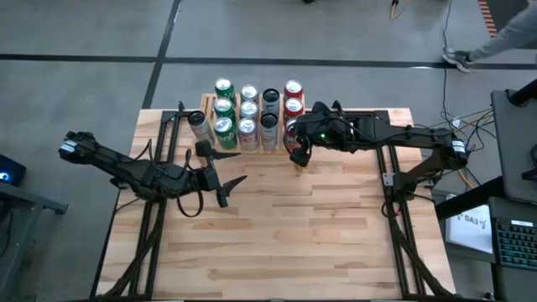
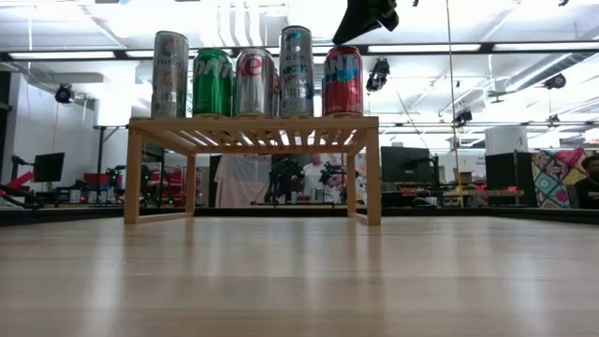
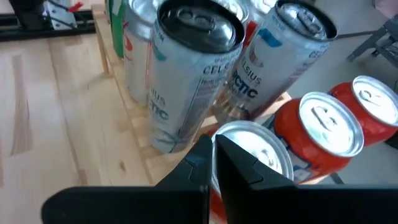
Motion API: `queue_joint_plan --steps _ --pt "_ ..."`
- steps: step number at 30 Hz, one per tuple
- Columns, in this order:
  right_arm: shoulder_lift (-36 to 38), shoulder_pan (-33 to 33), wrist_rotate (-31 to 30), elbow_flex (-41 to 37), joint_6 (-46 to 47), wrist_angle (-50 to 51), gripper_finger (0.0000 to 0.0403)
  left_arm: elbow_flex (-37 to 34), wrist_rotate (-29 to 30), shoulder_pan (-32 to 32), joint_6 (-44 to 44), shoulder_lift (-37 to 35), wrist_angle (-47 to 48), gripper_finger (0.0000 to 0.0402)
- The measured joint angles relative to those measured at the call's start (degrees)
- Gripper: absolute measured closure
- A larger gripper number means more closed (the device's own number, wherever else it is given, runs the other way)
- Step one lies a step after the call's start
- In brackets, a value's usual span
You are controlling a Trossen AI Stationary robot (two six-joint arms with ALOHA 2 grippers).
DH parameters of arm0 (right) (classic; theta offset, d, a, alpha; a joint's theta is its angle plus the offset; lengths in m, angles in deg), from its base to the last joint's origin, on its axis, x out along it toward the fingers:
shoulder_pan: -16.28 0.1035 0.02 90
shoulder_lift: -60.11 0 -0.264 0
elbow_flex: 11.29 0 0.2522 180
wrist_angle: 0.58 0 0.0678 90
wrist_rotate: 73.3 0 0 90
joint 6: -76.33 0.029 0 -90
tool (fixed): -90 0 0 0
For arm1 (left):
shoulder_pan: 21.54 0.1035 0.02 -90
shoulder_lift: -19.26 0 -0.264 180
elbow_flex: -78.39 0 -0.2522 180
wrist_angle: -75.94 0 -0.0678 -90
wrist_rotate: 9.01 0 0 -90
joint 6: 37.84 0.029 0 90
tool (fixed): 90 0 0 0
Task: Place canned beverage on shelf
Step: Put the orange soda can on the shelf
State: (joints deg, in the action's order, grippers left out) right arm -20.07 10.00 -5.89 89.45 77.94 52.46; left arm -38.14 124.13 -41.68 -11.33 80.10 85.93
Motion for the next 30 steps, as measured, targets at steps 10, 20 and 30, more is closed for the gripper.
queue_joint_plan --steps 10,20,30 --pt "-1.5 -0.2 -5.0 0.0 -1.7 -2.0 0.0394 0.0 0.0 0.0 0.0 0.0 0.0 0.01" --pt "-2.3 -0.1 -4.5 0.0 -2.7 -2.3 0.0394 0.0 0.0 0.0 0.2 0.0 0.0 0.01" --pt "-2.0 0.0 -4.0 0.0 -4.5 -1.8 0.0394 0.0 0.0 0.0 0.0 0.0 0.0 0.01"
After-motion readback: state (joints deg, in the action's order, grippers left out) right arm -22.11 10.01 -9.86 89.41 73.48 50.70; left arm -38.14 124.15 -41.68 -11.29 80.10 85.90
